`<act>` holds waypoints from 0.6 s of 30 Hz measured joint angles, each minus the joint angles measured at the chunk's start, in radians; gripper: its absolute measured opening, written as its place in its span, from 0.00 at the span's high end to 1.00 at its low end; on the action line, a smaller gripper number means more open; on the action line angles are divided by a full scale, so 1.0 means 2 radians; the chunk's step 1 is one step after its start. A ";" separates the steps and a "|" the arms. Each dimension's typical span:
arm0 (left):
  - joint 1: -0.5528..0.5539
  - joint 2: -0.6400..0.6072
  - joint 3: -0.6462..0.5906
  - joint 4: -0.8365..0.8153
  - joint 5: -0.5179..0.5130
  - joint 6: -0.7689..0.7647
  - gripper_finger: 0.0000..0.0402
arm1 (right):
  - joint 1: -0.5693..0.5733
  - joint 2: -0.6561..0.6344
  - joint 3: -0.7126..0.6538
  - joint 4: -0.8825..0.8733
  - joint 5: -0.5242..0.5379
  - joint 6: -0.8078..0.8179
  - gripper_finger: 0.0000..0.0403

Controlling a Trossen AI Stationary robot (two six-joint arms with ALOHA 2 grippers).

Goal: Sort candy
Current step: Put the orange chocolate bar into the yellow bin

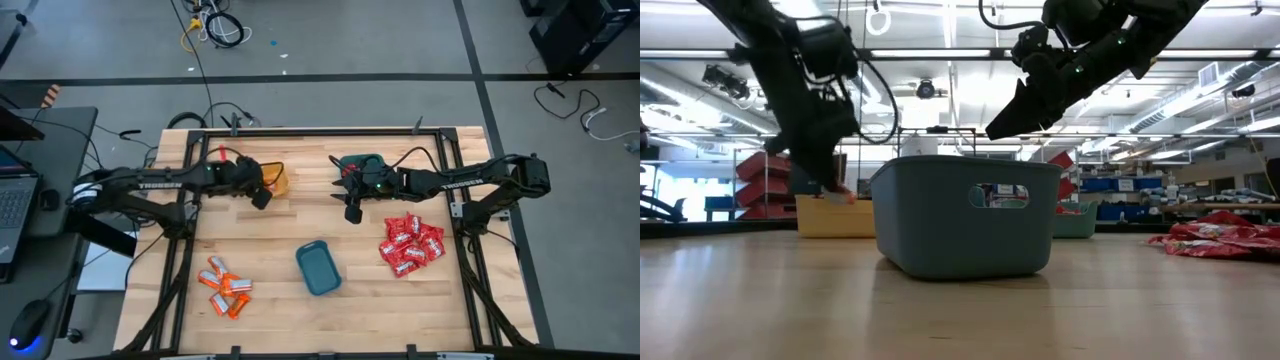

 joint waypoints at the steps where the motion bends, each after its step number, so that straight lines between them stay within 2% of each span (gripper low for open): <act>1: 0.005 0.005 -0.004 0.011 0.010 0.000 1.00 | 0.000 0.000 0.000 0.000 0.000 0.000 0.62; 7: 0.010 0.032 -0.010 0.032 0.037 0.008 0.99 | 0.000 0.000 0.000 0.000 0.000 0.000 0.62; 12: 0.009 0.045 -0.010 0.033 0.078 0.010 0.93 | 0.000 0.000 0.000 -0.001 0.000 0.000 0.62; 18: 0.009 0.045 -0.010 0.030 0.097 0.014 0.84 | 0.000 0.000 0.000 -0.001 0.000 0.000 0.61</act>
